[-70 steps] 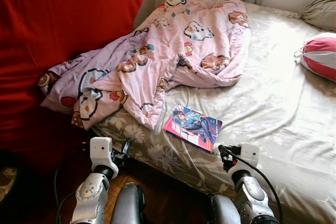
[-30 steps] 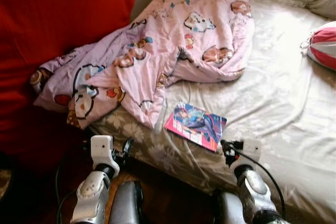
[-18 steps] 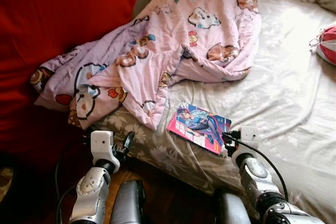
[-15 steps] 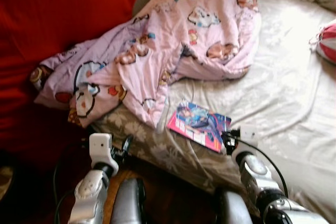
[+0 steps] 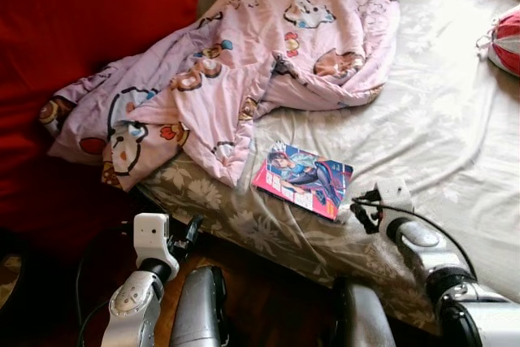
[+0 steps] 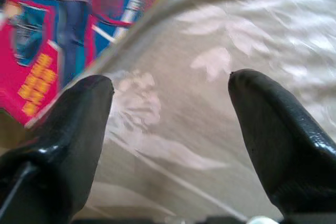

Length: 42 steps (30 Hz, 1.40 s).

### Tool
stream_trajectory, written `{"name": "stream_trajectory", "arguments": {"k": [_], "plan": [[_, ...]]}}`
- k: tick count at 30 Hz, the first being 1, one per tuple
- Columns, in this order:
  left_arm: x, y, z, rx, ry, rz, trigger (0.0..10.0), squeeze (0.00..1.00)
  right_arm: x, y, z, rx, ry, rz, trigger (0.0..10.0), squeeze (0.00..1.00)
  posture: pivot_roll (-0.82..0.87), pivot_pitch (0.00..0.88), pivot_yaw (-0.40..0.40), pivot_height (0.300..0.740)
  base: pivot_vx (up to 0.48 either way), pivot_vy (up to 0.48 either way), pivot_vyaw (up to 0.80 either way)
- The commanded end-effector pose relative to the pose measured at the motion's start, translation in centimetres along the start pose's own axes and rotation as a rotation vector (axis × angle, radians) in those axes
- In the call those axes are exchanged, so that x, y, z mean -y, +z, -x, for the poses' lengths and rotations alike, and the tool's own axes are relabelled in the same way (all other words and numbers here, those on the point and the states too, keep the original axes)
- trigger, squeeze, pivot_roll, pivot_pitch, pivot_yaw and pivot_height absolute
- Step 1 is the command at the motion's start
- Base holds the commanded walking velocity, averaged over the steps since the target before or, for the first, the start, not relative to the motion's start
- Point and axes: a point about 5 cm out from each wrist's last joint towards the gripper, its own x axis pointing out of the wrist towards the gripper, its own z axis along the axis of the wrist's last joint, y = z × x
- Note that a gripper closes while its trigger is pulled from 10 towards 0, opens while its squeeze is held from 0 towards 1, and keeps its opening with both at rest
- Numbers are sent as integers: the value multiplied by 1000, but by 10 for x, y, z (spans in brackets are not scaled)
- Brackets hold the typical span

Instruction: Clean up the room

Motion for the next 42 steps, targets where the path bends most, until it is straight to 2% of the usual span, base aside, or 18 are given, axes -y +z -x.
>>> {"name": "stream_trajectory", "arguments": {"k": [1,3,9,16,22,29,30,31,32,33,34,35,36,41,42], "plan": [[-4,-3,6,-25,0,-5,10000,0,-8,-5,-1,-32,64,10,10000,0,184,232,49,576,0,0,0],[-3,-2,7,-26,-6,-7,10000,0,-9,-2,-1,-25,87,40,10000,0,192,233,53,576,0,0,0],[-4,1,10,-32,-10,-15,10000,0,-9,4,-1,-22,154,53,10000,0,205,234,59,576,0,0,0],[-6,-2,15,-51,-4,-18,10000,0,-4,2,0,-72,132,140,10000,0,213,241,59,576,0,0,0],[-5,-2,19,-61,-5,-18,10000,0,-6,1,-1,-72,117,103,10000,0,220,248,59,576,0,0,0],[-4,-1,20,-63,-3,-22,10000,0,-13,-3,-2,-88,145,118,10000,0,236,258,56,576,0,0,0],[-4,-1,21,-65,-1,-22,10000,0,-15,-4,-2,-88,149,118,3647,0,239,258,56,576,0,0,0],[-5,-2,21,-66,0,-22,10000,0,-15,-4,-2,-89,150,118,3647,0,239,258,56,576,0,0,0],[-5,-2,21,-67,2,-22,10000,0,-16,-5,-2,-88,157,118,0,0,239,258,56,576,0,0,0],[-5,-2,22,-68,3,-22,10000,0,-17,-5,-3,-88,160,118,0,0,244,261,55,576,0,0,0],[-5,-2,22,-68,5,-22,10000,0,-18,-5,-3,-90,161,126,2157,0,244,261,55,576,0,0,0],[-6,-2,22,-69,7,-22,10000,0,-18,-5,-3,-93,160,134,6980,0,244,261,55,576,0,0,0],[-6,-2,23,-70,9,-22,10000,0,-18,-6,-3,-99,154,144,10000,0,245,263,54,576,0,0,0],[-5,-2,23,-75,9,-20,10000,0,-17,-7,-3,-102,144,150,10000,0,247,266,53,576,0,0,0],[-5,-3,23,-75,10,-19,10000,0,-18,-7,-3,-103,145,152,8000,0,247,266,53,576,0,0,0]]}}
